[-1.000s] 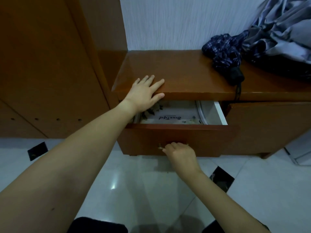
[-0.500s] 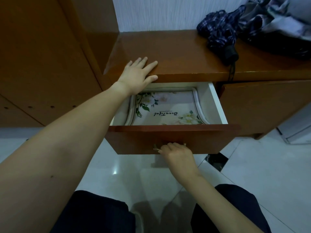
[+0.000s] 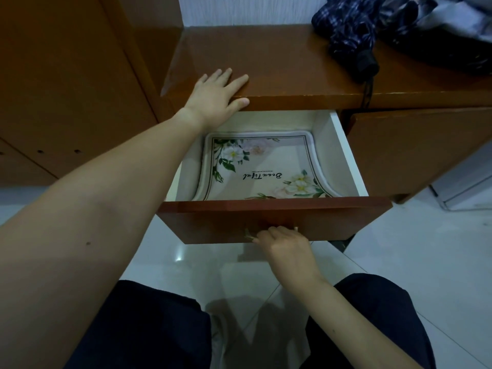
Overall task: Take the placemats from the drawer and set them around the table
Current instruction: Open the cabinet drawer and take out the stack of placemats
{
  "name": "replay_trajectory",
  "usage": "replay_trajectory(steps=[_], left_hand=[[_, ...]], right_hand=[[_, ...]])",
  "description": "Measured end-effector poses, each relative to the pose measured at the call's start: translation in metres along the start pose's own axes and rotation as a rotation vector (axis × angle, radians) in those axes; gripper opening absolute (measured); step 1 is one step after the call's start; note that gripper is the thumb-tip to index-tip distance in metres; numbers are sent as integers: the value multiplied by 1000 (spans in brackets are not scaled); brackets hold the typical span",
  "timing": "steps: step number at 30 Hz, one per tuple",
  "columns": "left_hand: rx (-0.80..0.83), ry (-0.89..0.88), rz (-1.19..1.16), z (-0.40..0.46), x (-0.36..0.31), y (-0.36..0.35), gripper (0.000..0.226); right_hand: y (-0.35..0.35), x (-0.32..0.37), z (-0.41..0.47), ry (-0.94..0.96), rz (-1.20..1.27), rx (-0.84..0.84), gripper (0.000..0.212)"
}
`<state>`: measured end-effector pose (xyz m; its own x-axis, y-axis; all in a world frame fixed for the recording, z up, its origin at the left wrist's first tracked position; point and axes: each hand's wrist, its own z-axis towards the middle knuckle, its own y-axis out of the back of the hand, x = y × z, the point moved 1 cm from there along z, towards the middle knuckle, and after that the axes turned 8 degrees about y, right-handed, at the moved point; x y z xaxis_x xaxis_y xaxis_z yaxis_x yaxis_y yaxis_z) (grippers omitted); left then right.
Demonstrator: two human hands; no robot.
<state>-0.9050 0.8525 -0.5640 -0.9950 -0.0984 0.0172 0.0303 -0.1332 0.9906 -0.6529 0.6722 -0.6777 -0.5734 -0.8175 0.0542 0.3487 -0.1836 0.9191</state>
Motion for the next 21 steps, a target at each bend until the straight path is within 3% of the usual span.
replay_trajectory(steps=[3,10,13,17,19,21], left_hand=[[6,1,-4,-2,0,1,61],[-6,-1,3,-2,0,0,61],[-15,-1,15,-2,-2,-1,61],[5,7,-28,-11,-8,1,60],[-84,-71,-74,-24,-14,5,57],[-215,-192,-131,-41,-21,11,49]], right_hand=[[4,-2,1,15,24,33,17],[12,-4,2,34,111,101,17],[45,-14,10,30,327,147,32],[112,-42,48,-4,513,-64,25],[126,-62,72,-58,526,-122,19],[121,-80,94,-107,546,-11,17]])
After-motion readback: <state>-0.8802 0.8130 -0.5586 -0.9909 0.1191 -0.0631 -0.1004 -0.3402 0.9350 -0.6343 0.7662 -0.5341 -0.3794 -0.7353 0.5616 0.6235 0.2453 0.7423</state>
